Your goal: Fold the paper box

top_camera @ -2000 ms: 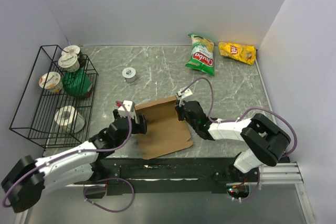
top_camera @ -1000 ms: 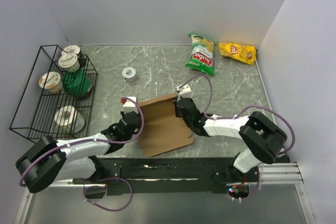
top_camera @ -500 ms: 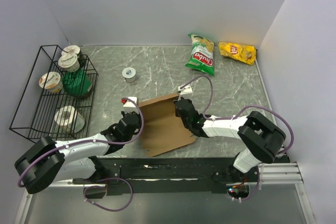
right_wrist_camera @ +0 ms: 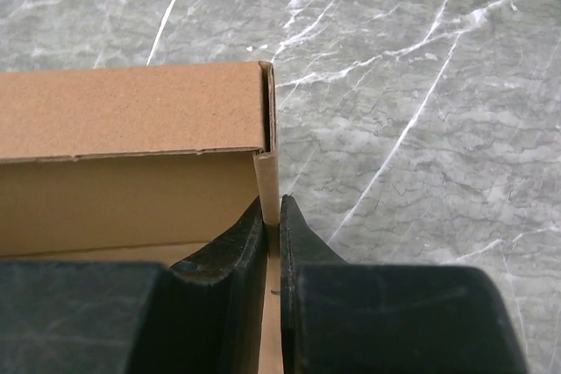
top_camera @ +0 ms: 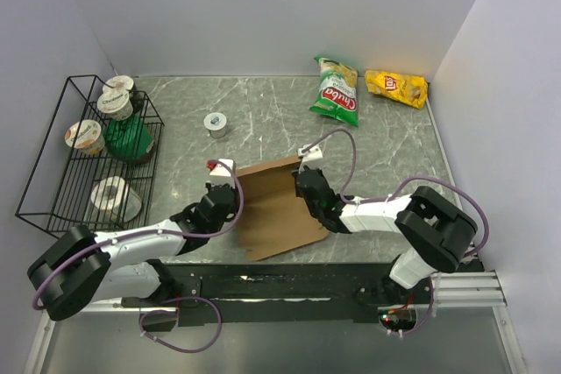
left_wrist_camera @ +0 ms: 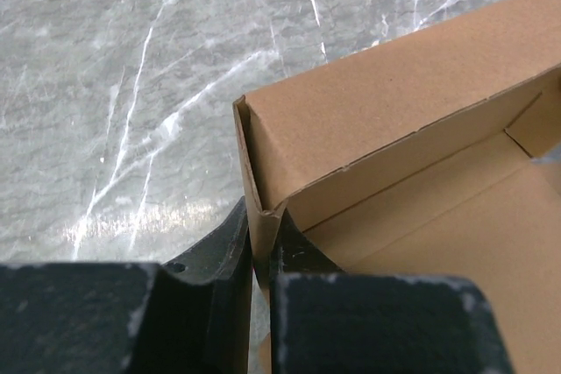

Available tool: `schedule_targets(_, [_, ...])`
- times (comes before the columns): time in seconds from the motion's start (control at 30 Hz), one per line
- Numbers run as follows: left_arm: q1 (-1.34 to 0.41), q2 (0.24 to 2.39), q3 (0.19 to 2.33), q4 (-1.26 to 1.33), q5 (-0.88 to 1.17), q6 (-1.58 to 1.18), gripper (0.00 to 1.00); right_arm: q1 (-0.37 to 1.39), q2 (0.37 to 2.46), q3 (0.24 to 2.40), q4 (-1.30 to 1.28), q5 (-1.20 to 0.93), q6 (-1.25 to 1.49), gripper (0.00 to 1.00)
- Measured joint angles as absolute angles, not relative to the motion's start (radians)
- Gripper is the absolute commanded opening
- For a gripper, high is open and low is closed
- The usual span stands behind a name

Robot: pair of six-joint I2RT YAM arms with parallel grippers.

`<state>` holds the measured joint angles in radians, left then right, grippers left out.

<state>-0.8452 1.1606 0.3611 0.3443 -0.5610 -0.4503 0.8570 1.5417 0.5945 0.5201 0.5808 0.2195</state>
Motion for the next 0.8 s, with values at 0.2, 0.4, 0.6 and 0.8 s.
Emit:
schedule_targets(0.2, [-0.840, 1.194, 0.465, 0.234, -0.535, -0.481, 0.94, 0.821, 1.549, 0.677, 0.332, 0.542, 0.228, 0.00])
schedule_targets(0.4, [-0.839, 1.073, 0.474, 0.165, -0.460, -0.465, 0.96, 0.779, 1.549, 0.783, 0.105, 0.428, 0.246, 0.00])
schedule_targets(0.6, [-0.832, 0.910, 0.477, 0.110, -0.363, -0.433, 0.96, 0.715, 1.589, 0.937, -0.183, 0.228, 0.214, 0.00])
schedule_targets(0.8, [-0.784, 0.866, 0.537, 0.086, -0.216, -0.385, 0.96, 0.673, 1.724, 1.143, -0.418, 0.059, 0.131, 0.07])
